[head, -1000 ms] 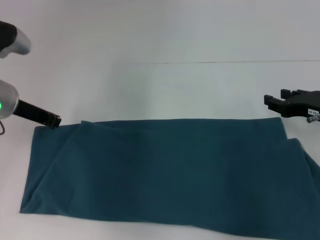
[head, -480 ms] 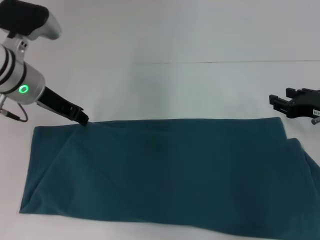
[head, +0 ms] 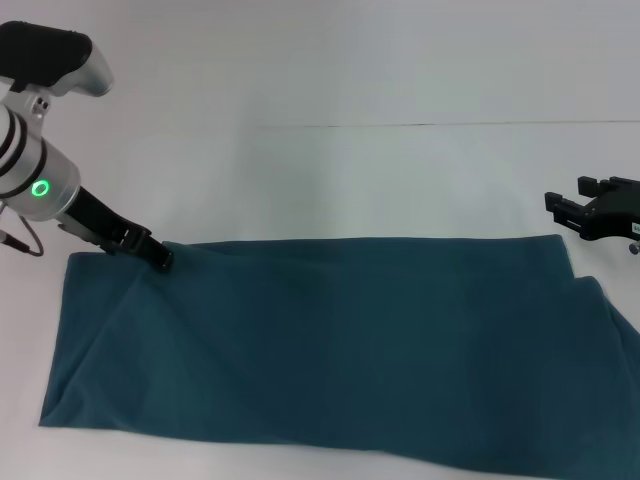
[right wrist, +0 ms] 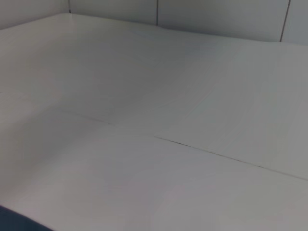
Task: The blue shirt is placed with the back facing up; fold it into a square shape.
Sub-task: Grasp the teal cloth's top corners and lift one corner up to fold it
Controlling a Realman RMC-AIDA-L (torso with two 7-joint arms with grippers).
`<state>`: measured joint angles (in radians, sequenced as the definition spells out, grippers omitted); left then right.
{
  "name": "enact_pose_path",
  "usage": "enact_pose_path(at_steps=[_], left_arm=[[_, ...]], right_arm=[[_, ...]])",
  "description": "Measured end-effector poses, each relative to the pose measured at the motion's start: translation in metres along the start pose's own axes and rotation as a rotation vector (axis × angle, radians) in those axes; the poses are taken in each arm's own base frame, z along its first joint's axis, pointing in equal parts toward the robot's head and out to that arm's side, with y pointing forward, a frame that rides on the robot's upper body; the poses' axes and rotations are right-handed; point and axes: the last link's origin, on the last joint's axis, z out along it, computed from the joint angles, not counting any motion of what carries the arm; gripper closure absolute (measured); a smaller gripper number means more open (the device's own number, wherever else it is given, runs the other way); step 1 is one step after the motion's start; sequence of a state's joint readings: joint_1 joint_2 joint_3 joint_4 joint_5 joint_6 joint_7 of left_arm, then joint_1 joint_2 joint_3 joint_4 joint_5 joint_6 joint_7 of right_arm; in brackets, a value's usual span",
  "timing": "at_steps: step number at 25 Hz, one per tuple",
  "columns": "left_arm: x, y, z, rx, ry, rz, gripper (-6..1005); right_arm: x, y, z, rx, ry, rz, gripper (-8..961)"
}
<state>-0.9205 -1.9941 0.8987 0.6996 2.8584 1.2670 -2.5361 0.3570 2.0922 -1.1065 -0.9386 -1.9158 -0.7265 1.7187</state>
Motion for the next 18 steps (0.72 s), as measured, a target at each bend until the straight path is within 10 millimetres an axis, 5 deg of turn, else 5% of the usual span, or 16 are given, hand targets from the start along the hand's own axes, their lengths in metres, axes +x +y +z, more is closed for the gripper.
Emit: enact_pose_path(at_steps=[5,18], left_arm=[[-0.005,-0.004,0.002,0.005,-0.013,-0.005,146],[-0.01,0.008,0.015,-0.02,-0.042,0.032,93]], right_arm=[[0.0,0.002,0.001,-0.005,0.001,-0.002,436],[0.003,0.001,0.002,-0.002,0.008,0.004,435]])
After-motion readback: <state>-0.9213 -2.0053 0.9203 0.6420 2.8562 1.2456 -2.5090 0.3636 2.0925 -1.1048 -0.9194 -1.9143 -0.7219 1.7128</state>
